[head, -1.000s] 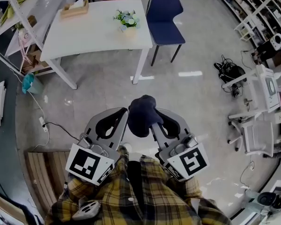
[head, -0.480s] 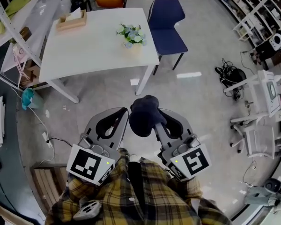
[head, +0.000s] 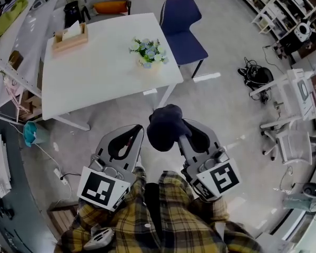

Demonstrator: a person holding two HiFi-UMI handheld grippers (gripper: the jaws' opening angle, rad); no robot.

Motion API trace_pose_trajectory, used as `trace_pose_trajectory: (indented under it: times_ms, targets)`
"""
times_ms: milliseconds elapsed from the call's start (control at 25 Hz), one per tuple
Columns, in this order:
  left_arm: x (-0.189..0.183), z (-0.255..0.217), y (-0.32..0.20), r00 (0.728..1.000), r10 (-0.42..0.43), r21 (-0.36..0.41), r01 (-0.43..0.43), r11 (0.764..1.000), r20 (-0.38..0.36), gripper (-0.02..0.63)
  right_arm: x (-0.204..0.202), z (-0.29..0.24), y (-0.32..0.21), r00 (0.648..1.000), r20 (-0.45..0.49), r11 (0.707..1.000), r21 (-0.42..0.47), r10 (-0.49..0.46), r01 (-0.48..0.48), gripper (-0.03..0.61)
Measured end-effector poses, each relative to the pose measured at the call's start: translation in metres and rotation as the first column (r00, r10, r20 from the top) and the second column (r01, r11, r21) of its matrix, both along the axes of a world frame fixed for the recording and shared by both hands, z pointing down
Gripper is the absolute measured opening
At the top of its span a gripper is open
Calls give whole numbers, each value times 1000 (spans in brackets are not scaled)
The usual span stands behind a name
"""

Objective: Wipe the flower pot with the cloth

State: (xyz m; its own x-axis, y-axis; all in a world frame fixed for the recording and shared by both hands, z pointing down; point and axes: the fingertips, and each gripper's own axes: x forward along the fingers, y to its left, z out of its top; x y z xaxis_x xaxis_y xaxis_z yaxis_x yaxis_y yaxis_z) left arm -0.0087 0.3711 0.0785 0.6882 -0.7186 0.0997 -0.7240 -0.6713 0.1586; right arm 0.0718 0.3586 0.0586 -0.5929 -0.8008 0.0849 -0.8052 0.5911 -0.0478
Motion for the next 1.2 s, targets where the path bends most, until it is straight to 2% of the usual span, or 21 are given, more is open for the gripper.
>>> trace_pose_trajectory:
  times_ms: [240,440,640,880,1200]
  targets:
    - [-2,12,-29,999,34,-37,-34,999,3,9,2,4,-29,999,11,999,-33,40,-39,17]
    - [1,17,-70,1000,28,-46,-28,999,3,9,15,21,-67,998,-29,995,-76,61,-63,17]
    - [6,16,-127,1000,-8,-34,8,999,5,9,23,19,-126,999,-35,997,-65,33,-35,17]
    - [33,4,-199,998,-64,-6,64,998,1,9,50,9,-200,999,-37,999,-39,-17,15,17]
    - [61,-5,-276,985,-175,5,175,985,1,9,87,-10,-284,994,-41,995,-12,-104,103,17]
